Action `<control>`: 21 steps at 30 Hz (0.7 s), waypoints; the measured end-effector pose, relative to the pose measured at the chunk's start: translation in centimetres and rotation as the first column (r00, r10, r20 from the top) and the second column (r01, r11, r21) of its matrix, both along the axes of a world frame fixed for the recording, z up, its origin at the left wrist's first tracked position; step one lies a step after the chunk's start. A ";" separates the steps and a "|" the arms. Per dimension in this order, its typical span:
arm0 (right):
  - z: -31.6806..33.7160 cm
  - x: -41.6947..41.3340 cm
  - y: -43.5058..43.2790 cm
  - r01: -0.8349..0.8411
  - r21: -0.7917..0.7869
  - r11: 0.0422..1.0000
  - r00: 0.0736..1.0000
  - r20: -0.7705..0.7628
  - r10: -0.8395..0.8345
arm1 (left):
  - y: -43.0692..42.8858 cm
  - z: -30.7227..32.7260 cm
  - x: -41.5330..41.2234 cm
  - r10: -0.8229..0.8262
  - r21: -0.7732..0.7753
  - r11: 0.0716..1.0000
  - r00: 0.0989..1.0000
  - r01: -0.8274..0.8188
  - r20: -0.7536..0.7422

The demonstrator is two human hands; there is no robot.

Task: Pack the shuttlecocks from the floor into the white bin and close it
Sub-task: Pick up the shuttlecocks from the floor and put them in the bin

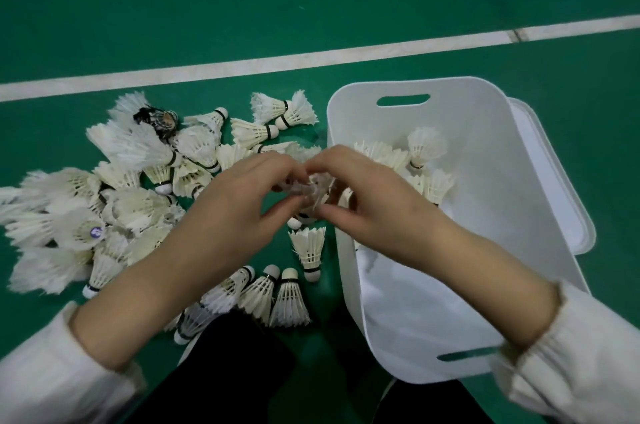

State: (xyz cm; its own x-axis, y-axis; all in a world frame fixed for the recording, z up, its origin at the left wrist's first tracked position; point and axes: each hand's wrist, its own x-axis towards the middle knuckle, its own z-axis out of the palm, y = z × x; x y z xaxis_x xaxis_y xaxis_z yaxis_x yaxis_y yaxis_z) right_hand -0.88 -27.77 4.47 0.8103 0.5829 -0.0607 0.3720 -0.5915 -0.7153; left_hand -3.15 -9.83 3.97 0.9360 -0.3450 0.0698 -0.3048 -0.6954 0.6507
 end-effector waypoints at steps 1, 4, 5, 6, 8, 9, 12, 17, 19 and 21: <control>-0.3 0.2 0.3 -0.003 -0.040 0.999 1.000 0.018 0.004 | -0.1 0.5 0.1 -0.006 -0.003 1.000 1.000 0.006 0.021; 0.2 0.7 -0.3 0.128 0.014 0.992 0.988 0.084 -0.129 | 0.2 1.5 0.3 0.049 -0.027 0.999 0.996 -0.047 0.068; 0.7 0.9 -1.1 0.210 0.066 0.976 0.975 0.063 -0.214 | 0.7 1.5 0.4 0.090 -0.039 0.995 0.994 -0.087 0.064; 1.2 1.1 -2.3 0.300 0.108 0.948 0.951 0.042 -0.306 | 1.3 1.1 0.5 0.122 -0.037 0.992 0.992 -0.120 0.041; 1.1 1.3 -5.4 0.457 0.041 0.889 0.889 0.022 -0.458 | 2.6 -0.6 0.5 0.132 0.044 0.991 0.989 -0.129 -0.072; 0.5 1.2 -6.9 0.496 -0.092 0.863 0.868 0.018 -0.497 | 3.1 -1.9 0.4 0.112 0.112 0.989 0.982 -0.095 -0.152; -3.1 -0.1 -9.4 0.391 -0.447 0.805 0.879 -0.079 -0.471 | 4.1 -6.1 -0.7 0.004 0.271 0.957 0.933 0.100 -0.360; -9.1 -0.8 -8.5 0.183 -0.592 0.785 0.945 -0.113 -0.306 | 3.8 -9.4 -2.5 -0.063 0.377 0.893 0.898 0.246 -0.436; -10.2 -0.4 -8.0 0.157 -0.571 0.806 0.957 -0.114 -0.267 | 3.7 -9.7 -2.8 -0.090 0.379 0.884 0.895 0.274 -0.437; -11.1 -0.1 -7.7 0.136 -0.551 0.823 0.963 -0.120 -0.240 | 3.8 -9.8 -3.1 -0.109 0.383 0.874 0.890 0.298 -0.443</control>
